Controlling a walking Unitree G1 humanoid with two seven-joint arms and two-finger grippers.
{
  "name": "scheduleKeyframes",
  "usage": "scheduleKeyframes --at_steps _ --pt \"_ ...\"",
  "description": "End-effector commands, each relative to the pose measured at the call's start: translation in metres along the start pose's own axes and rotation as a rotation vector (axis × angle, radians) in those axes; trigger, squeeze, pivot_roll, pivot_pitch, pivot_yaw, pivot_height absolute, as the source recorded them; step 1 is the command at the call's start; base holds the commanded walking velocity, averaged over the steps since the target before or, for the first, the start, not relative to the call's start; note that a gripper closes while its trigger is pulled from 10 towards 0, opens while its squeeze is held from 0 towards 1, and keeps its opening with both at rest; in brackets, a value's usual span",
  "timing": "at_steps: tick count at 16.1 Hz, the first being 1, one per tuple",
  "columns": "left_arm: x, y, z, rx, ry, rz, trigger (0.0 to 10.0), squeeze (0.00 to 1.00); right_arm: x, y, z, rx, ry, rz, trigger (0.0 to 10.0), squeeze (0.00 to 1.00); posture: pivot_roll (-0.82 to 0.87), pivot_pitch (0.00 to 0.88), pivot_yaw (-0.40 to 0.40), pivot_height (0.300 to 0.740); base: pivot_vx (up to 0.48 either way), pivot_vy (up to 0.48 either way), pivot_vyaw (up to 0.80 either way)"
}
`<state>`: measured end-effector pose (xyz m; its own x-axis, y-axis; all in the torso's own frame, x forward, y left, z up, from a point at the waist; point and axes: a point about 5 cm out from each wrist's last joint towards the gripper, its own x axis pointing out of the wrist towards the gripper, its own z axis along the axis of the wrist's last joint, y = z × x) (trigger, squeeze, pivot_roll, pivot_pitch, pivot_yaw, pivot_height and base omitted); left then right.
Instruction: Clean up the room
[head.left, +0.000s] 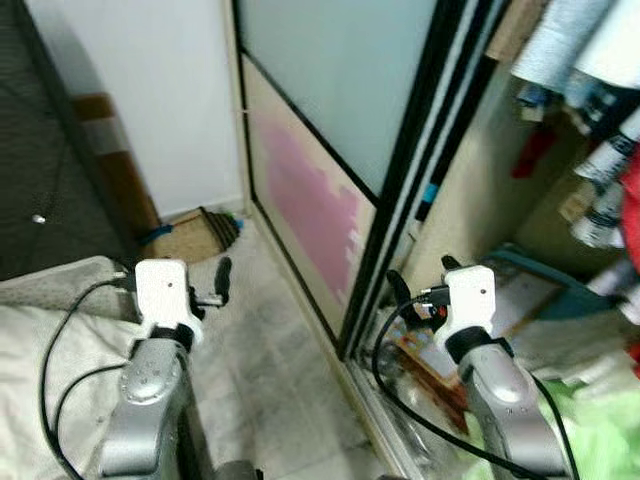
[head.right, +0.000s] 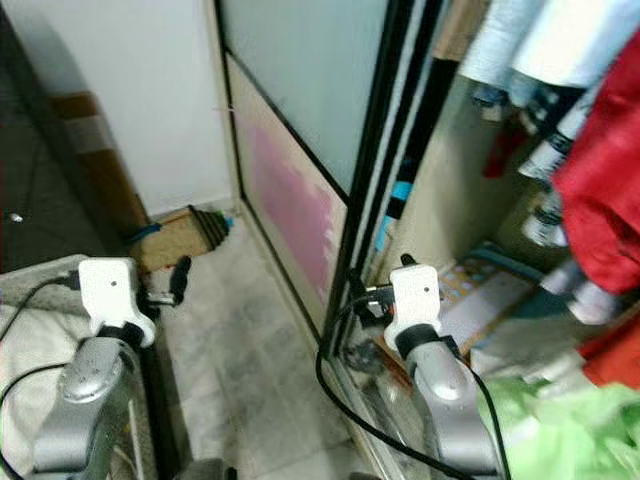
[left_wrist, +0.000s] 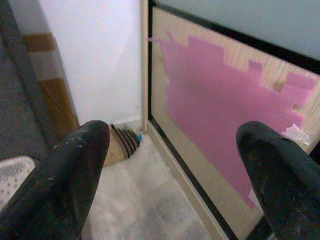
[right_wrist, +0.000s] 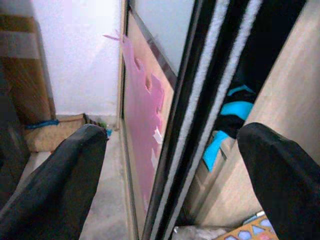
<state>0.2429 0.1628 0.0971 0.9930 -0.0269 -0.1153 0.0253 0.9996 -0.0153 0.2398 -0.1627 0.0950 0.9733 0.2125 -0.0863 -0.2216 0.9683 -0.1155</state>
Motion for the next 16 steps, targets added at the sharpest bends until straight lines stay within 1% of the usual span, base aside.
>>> scheduleKeyframes --at_steps 1,3,4,7,8,10,13,16 --pt "-0.0022 -0.0045 0.0038 -0.045 0.001 -0.041 10.0 0.00 0.0006 -0.0011 0.0052 -0.018 -0.022 -0.003 10.0 0.00 0.02 0.000 -0.020 0.740 0.000 0.000 0.80" --pt "-0.0047 -0.0045 0.0026 -0.036 0.000 -0.047 10.0 0.00 -0.0004 -0.0006 0.0055 -0.017 -0.023 -0.003 10.0 0.00 0.02 0.000 -0.018 0.740 0.000 0.000 0.80" --pt "-0.0059 -0.0049 0.0012 -0.049 -0.002 -0.049 10.0 0.00 -0.0008 -0.0005 0.0052 -0.016 -0.022 -0.002 10.0 0.00 0.02 0.000 -0.018 0.740 0.000 0.000 0.80" --pt "-0.0054 -0.0054 0.0044 -0.027 -0.017 -0.057 10.0 0.00 0.0022 -0.0011 0.0057 -0.023 -0.025 0.004 10.0 0.00 0.02 0.000 -0.020 0.740 0.000 0.000 0.80" --pt "-0.0043 -0.0044 0.0069 -0.010 -0.050 -0.048 10.0 0.00 0.0035 -0.0018 0.0064 -0.023 -0.027 0.004 10.0 0.00 0.02 0.000 -0.021 0.740 0.000 0.000 0.80" --pt "-0.0048 -0.0039 0.0047 -0.018 -0.033 -0.027 10.0 0.00 0.0041 -0.0024 0.0068 -0.025 -0.029 0.004 10.0 0.00 0.02 0.000 -0.022 0.740 0.000 0.000 0.80" --pt "-0.0048 -0.0036 0.0031 0.010 -0.029 -0.021 10.0 0.00 0.0039 -0.0027 0.0073 -0.027 -0.031 -0.001 10.0 0.00 0.02 0.000 -0.023 0.740 0.000 0.000 0.80" --pt "-0.0035 -0.0054 0.0030 0.009 -0.033 -0.018 10.0 0.00 0.0055 -0.0027 0.0075 -0.029 -0.034 0.003 10.0 0.00 0.02 0.000 -0.027 0.740 0.000 0.000 0.80"
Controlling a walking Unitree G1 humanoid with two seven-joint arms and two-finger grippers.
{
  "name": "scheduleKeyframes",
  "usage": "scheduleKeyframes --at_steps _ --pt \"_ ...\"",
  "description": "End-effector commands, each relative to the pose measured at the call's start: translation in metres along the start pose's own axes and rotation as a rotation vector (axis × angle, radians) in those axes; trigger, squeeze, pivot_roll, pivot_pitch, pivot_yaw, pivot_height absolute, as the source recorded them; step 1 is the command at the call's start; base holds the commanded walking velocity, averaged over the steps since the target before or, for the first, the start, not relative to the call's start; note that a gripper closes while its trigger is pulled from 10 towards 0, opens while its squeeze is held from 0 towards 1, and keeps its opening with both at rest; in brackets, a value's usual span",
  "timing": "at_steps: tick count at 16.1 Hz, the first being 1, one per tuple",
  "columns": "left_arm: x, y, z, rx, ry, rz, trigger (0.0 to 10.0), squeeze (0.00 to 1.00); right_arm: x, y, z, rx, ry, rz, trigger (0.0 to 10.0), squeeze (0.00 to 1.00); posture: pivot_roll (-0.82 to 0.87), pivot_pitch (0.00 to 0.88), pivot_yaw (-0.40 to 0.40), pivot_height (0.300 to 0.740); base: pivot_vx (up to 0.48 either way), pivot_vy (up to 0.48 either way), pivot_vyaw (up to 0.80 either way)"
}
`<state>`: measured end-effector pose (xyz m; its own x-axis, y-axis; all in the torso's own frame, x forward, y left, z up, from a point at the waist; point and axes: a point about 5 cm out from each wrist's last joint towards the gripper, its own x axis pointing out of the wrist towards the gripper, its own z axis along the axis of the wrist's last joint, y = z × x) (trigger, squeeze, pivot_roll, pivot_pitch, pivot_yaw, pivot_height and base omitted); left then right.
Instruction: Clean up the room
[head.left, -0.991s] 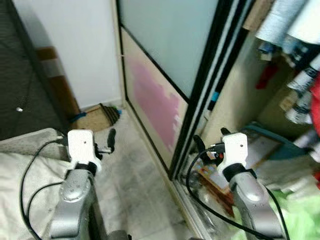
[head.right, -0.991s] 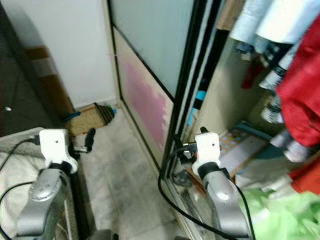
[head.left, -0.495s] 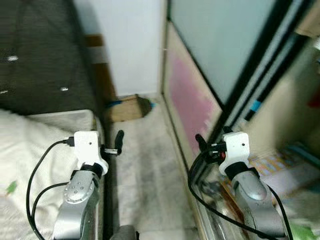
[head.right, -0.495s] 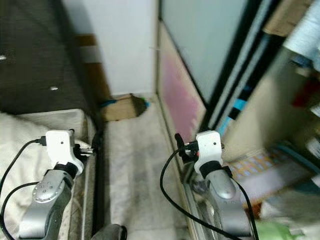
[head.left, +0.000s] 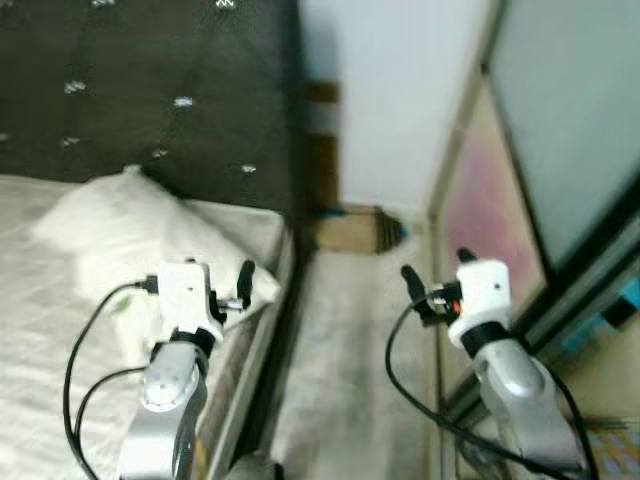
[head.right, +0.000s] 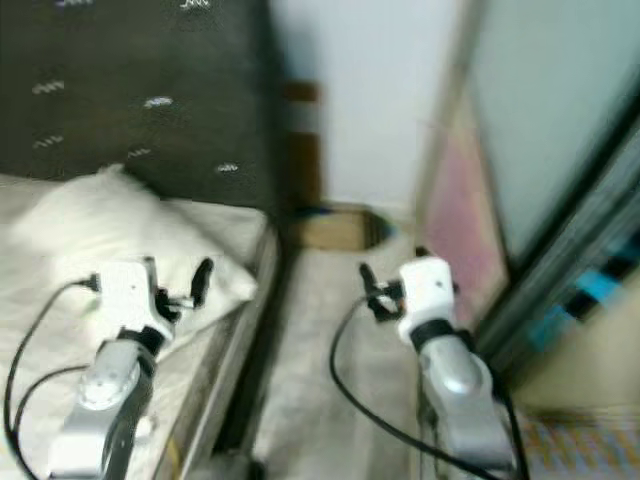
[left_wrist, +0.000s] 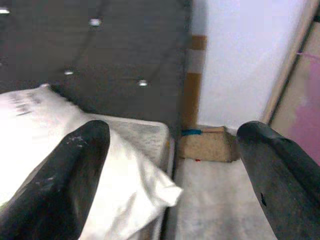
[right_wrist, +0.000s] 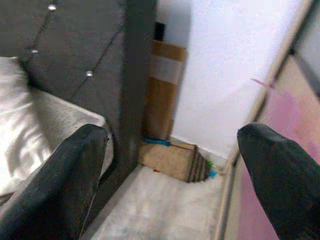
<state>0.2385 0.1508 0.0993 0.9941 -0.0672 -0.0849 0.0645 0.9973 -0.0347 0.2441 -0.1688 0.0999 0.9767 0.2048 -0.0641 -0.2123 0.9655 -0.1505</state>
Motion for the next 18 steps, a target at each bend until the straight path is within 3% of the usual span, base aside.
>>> scheduleKeyframes --at_steps 1,18 --pt "0.0007 0.0066 0.0018 0.024 -0.004 0.021 10.0 0.00 0.0037 0.0049 0.0033 0.006 -0.014 0.015 10.0 0.00 0.02 0.000 -0.027 0.740 0.000 0.000 0.80" --pt "0.0040 0.0039 0.0043 0.049 -0.069 -0.002 10.0 0.00 0.0087 0.0036 0.0058 0.012 -0.035 -0.025 10.0 0.00 0.02 0.000 -0.022 0.740 0.000 0.000 0.80"
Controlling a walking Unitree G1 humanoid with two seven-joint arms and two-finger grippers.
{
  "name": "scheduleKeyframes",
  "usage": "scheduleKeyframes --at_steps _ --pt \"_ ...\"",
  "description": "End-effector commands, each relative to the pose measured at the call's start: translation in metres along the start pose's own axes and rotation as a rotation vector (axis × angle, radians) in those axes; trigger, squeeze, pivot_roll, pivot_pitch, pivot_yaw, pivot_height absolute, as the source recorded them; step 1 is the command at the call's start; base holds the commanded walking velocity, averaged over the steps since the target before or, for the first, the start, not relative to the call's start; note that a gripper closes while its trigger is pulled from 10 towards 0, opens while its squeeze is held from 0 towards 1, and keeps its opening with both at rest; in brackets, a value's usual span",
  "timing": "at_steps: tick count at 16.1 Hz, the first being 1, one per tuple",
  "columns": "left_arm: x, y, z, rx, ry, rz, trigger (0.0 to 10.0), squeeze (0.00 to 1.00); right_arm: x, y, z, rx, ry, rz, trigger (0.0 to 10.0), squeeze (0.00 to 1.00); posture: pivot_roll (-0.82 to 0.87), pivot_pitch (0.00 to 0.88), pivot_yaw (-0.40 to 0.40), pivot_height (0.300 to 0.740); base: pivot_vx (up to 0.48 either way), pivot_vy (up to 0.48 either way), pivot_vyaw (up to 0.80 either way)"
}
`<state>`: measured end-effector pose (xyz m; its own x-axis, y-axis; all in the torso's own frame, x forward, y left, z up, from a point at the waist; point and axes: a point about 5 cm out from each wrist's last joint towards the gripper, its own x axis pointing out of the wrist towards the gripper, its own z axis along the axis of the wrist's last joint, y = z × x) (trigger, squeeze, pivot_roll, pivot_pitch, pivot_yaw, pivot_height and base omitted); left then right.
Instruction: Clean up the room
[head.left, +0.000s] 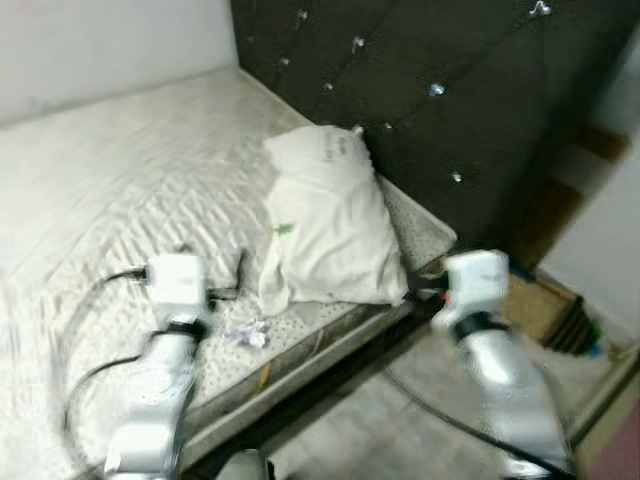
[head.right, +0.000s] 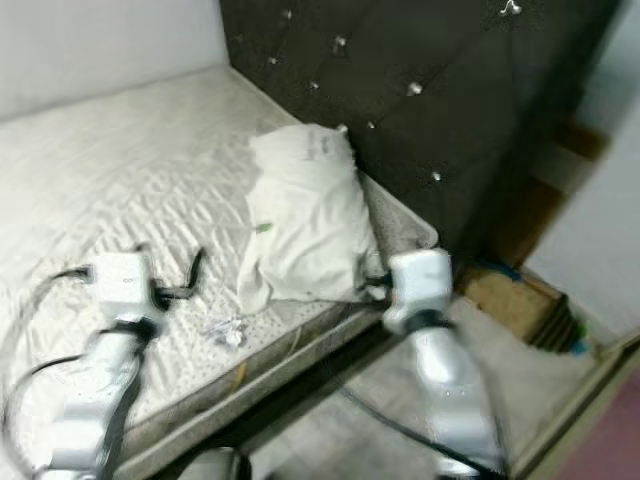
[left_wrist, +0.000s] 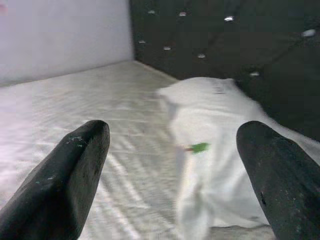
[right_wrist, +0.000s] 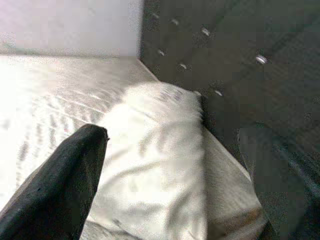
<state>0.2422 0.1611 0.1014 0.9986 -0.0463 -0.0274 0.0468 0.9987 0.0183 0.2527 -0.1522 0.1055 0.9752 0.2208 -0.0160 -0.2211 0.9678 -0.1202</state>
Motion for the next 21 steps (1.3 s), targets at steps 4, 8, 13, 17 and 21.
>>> scheduleKeyframes --at_steps 4,8,13,17,21 --pt "0.0008 -0.0072 0.0006 -0.024 0.001 -0.017 10.0 0.00 -0.0022 -0.0096 -0.0021 -0.018 0.013 -0.031 10.0 0.00 0.02 0.000 -0.023 0.740 0.000 0.000 0.80" --pt "0.0010 -0.0070 0.0009 -0.006 -0.003 -0.015 10.0 0.00 -0.0024 -0.0093 -0.0022 -0.016 0.013 -0.036 10.0 0.00 0.02 0.000 -0.019 0.740 0.000 0.000 0.80" --pt "0.0022 -0.0091 0.0008 -0.006 0.000 -0.028 10.0 0.00 -0.0020 -0.0093 -0.0024 -0.017 0.013 -0.036 10.0 0.00 0.02 0.000 -0.022 0.740 0.000 0.000 0.80" --pt "0.0024 -0.0095 0.0007 -0.003 -0.001 -0.029 10.0 0.00 -0.0012 -0.0098 -0.0023 -0.017 0.011 -0.037 10.0 0.00 0.02 0.000 -0.021 0.740 0.000 0.000 0.80" --pt "0.0030 -0.0088 0.0002 0.000 -0.002 -0.036 10.0 0.00 -0.0005 -0.0130 -0.0020 0.008 0.009 -0.065 10.0 0.00 0.02 0.000 -0.023 0.740 0.000 0.000 0.32"
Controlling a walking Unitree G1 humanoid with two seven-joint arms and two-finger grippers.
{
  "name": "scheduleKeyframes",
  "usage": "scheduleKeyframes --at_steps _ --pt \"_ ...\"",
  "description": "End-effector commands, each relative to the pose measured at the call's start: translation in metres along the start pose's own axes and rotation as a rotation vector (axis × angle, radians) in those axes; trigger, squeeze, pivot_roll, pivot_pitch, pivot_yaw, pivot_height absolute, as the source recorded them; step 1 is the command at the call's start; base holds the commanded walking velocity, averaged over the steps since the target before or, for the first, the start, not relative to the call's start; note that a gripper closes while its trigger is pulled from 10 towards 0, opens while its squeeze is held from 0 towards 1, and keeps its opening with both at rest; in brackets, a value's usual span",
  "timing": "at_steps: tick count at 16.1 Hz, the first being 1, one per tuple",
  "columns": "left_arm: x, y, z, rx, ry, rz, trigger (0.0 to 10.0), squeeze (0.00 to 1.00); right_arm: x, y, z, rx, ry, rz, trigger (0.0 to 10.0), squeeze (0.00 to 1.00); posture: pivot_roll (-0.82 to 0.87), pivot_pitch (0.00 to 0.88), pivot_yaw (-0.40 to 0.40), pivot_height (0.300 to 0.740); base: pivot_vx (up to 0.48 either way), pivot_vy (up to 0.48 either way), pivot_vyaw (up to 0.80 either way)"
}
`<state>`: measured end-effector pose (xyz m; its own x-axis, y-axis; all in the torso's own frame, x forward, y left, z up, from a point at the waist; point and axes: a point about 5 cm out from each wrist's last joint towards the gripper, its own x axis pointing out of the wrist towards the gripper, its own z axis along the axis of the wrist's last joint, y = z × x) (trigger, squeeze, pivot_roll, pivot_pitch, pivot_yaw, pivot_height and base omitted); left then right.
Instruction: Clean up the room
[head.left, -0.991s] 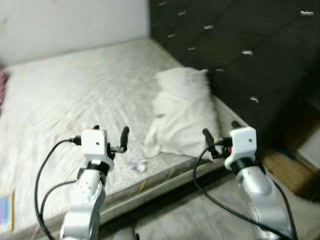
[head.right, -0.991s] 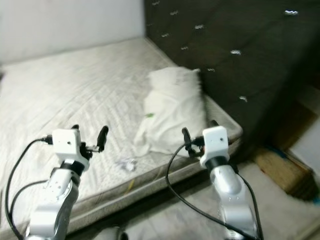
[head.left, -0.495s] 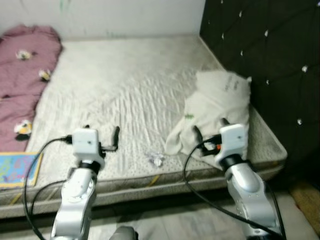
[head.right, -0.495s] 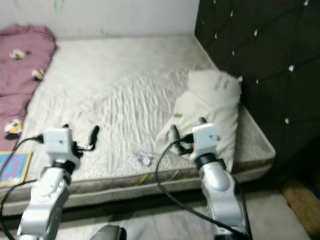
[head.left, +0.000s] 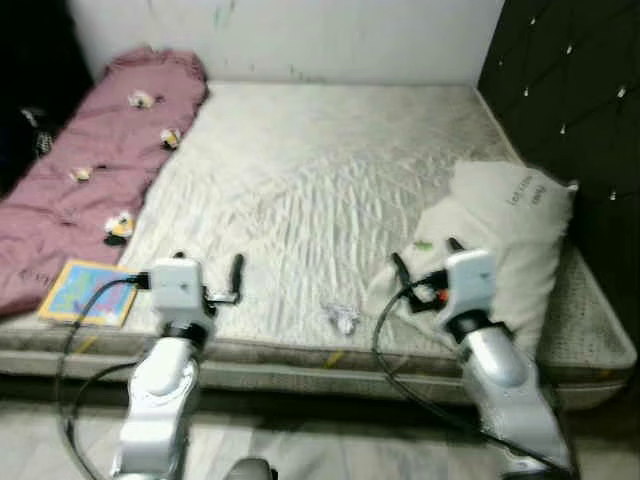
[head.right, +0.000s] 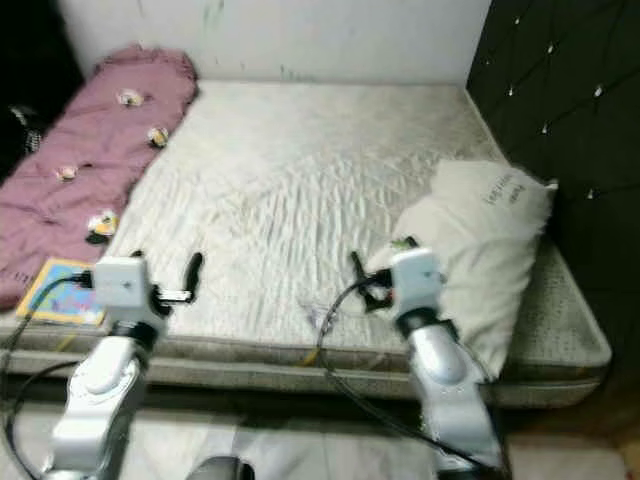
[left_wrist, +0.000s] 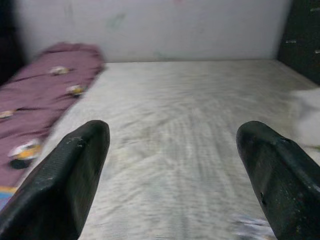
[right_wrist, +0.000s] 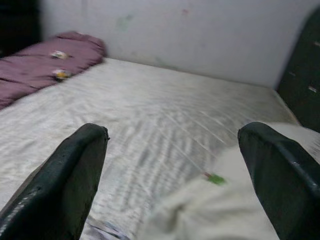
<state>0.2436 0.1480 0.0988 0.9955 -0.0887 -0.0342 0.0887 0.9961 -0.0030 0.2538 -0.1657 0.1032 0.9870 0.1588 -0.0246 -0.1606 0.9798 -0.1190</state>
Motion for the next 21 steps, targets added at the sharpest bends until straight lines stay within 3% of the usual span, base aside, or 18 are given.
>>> scheduleKeyframes --at_steps 1,9,18,21 --pt "0.0002 0.0047 0.0035 0.012 -0.018 0.004 10.0 0.00 0.0009 -0.0020 0.0017 0.019 -0.006 -0.020 10.0 0.00 0.02 0.000 -0.025 0.740 0.000 0.000 0.00" --pt "-0.0014 0.0002 0.0041 0.002 -0.034 -0.041 10.0 0.00 -0.0019 -0.0016 0.0003 0.032 0.000 -0.034 10.0 0.00 0.02 0.000 -0.019 0.740 0.182 0.000 0.00" --pt "-0.0017 0.0001 0.0031 -0.002 -0.023 -0.038 10.0 0.00 -0.0011 -0.0019 0.0010 0.035 -0.002 -0.042 10.0 0.00 0.01 0.000 -0.017 0.740 0.358 0.000 0.00" --pt "-0.0008 0.0022 0.0014 -0.035 -0.004 -0.007 10.0 0.00 -0.0007 -0.0034 0.0007 0.039 0.002 -0.049 10.0 0.00 0.01 0.000 -0.019 0.740 0.000 0.000 0.00"
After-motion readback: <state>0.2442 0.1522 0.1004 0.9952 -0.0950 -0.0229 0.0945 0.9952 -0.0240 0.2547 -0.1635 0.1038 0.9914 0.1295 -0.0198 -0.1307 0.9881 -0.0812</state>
